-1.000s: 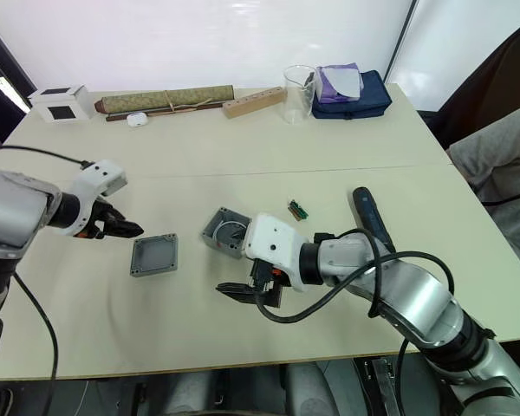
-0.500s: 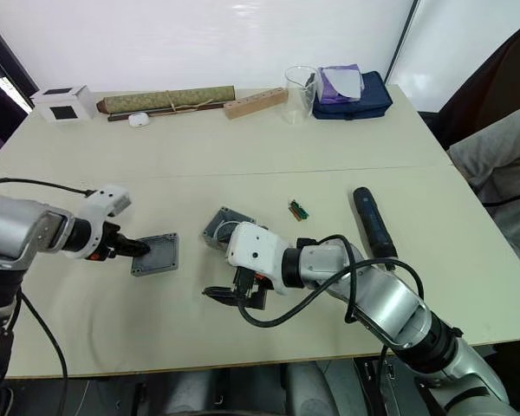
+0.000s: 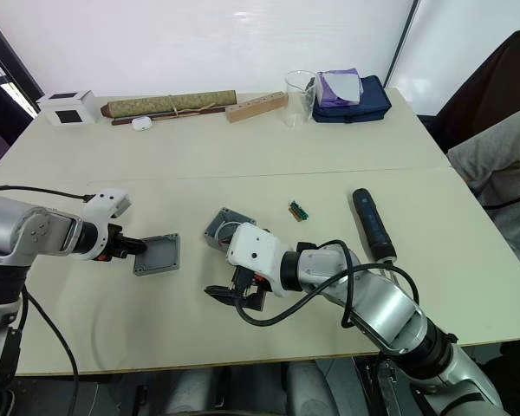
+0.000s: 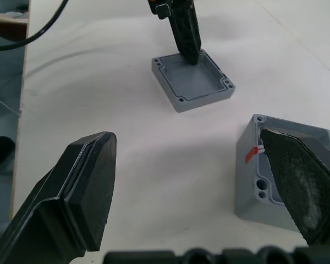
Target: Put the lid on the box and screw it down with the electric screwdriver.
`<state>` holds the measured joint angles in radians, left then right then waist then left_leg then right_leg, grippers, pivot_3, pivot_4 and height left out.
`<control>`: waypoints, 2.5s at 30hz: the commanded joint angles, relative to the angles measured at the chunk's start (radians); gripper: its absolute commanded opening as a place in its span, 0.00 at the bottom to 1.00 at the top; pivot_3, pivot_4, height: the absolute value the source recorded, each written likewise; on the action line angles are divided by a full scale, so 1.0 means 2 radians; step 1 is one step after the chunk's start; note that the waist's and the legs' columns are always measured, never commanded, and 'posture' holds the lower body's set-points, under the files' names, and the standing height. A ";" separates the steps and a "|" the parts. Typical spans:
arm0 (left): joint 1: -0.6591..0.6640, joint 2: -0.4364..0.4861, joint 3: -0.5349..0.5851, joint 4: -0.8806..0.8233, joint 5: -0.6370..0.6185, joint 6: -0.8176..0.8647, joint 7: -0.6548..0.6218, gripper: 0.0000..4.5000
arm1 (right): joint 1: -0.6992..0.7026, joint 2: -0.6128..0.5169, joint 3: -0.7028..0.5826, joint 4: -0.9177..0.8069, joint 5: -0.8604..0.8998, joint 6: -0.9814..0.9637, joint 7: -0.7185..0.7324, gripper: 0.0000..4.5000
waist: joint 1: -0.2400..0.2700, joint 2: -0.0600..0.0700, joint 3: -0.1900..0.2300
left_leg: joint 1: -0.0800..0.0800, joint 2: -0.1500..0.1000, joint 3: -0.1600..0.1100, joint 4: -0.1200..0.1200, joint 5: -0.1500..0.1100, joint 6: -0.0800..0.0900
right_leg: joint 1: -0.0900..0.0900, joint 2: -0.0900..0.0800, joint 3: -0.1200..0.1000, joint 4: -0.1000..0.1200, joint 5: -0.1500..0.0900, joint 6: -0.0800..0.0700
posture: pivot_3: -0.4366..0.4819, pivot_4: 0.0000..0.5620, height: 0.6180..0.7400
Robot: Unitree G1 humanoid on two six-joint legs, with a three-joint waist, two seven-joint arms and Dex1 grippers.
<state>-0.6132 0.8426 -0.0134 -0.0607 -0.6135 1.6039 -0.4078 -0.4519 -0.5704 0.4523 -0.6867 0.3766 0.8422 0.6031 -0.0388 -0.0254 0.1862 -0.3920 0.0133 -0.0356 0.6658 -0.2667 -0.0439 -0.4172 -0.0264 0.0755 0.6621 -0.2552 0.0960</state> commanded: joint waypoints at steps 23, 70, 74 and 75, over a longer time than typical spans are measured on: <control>-0.077 -0.042 0.069 0.046 0.019 -0.302 -0.030 0.02 | -0.119 0.120 -0.220 0.136 0.141 0.094 -0.063 1.00 | 0.009 0.000 0.000 | 0.000 0.000 0.001 -0.002 0.000 0.000 | 0.001 -0.001 0.000 -0.005 0.000 0.000 | 0.48 0.27 1.00; -0.115 -0.201 0.063 0.013 0.051 -0.405 -0.027 0.00 | -0.187 0.257 -0.324 0.274 0.189 0.142 -0.205 0.08 | -0.003 0.000 0.000 | -0.008 0.000 0.001 -0.002 0.001 -0.001 | -0.008 0.000 0.000 -0.004 0.002 0.000 | 0.48 0.27 1.00; -0.116 -0.200 0.067 0.014 0.044 -0.397 -0.033 0.00 | -0.187 0.259 -0.325 0.276 0.190 0.147 -0.208 0.08 | -0.003 0.000 0.000 | -0.008 0.000 0.001 -0.002 0.001 -0.001 | -0.008 0.000 0.000 -0.004 0.002 0.000 | 0.48 0.27 1.00; -0.116 -0.198 0.068 0.014 0.038 -0.388 -0.039 0.07 | -0.186 0.260 -0.325 0.276 0.190 0.147 -0.209 0.08 | -0.003 0.000 0.000 | -0.008 0.000 0.001 -0.002 0.001 -0.001 | -0.008 0.000 0.000 -0.004 0.002 0.000 | 0.48 0.27 1.00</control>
<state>-0.8230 0.4357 0.0921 0.0026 -0.4952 0.8161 -0.4593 -0.8235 -0.0601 -0.1921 -0.1132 0.7342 1.1419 0.1853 -0.0457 -0.0256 0.1864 -0.4090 0.0133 -0.0345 0.6623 -0.2655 -0.0463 -0.4325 -0.0269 0.0754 0.6547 -0.2513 0.0959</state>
